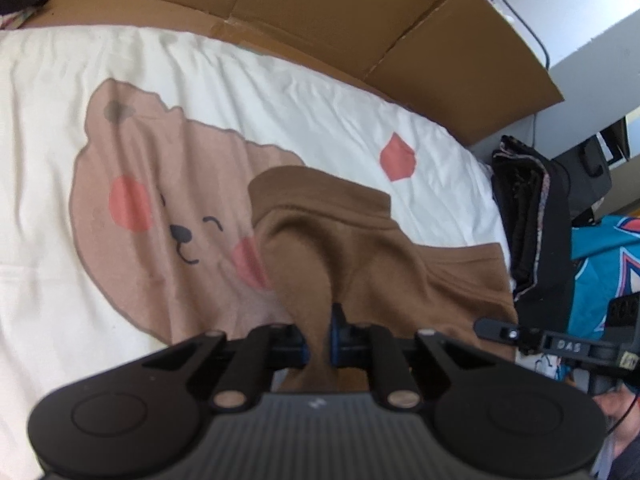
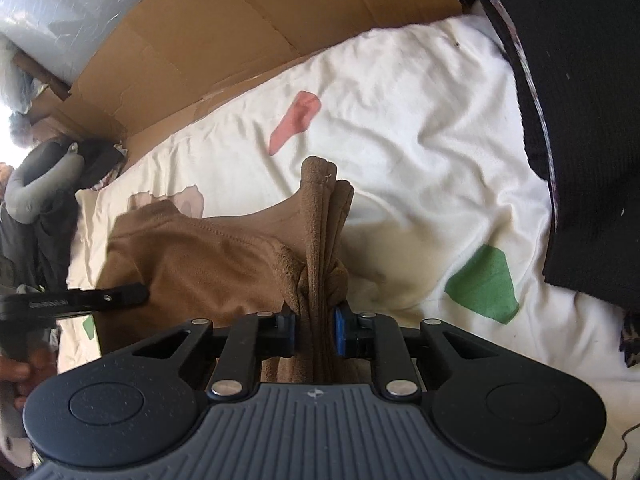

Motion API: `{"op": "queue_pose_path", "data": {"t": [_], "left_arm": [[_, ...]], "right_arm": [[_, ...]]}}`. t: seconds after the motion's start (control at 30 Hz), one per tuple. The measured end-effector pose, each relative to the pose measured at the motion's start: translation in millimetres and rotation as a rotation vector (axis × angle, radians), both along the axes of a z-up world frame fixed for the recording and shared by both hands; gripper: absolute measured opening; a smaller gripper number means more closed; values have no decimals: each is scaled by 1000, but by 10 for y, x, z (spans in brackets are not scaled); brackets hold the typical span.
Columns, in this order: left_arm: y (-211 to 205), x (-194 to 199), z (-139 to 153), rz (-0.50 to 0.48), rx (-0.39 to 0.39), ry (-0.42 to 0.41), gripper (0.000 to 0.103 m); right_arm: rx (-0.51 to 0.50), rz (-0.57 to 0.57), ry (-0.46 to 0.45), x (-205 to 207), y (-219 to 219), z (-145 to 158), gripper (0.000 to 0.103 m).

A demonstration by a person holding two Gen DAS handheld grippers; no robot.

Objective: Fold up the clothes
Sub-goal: 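Lift the folded brown shirt off the sheet with both grippers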

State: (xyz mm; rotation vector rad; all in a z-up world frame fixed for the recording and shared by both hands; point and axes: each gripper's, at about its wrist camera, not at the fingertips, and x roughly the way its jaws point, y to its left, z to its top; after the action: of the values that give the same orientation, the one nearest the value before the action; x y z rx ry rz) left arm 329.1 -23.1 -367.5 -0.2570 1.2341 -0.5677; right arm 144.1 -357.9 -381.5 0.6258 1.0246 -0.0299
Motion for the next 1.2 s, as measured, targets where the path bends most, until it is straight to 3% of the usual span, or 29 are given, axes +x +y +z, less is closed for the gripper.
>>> {"op": "queue_pose_path", "data": {"t": [0.27,0.8,1.2], "left_arm": [[32,-72,235,21,5,-6,7],[-44,-561,948,9,8,-173,7],[-135,-929,1693,23,-17,-316,7]], "right_arm": [[-61,-1,-21,-71,169,254,16],[-160,-6,-111,-402,472,944,15],[-255,-34,-221,-740,614,1744,15]]}}
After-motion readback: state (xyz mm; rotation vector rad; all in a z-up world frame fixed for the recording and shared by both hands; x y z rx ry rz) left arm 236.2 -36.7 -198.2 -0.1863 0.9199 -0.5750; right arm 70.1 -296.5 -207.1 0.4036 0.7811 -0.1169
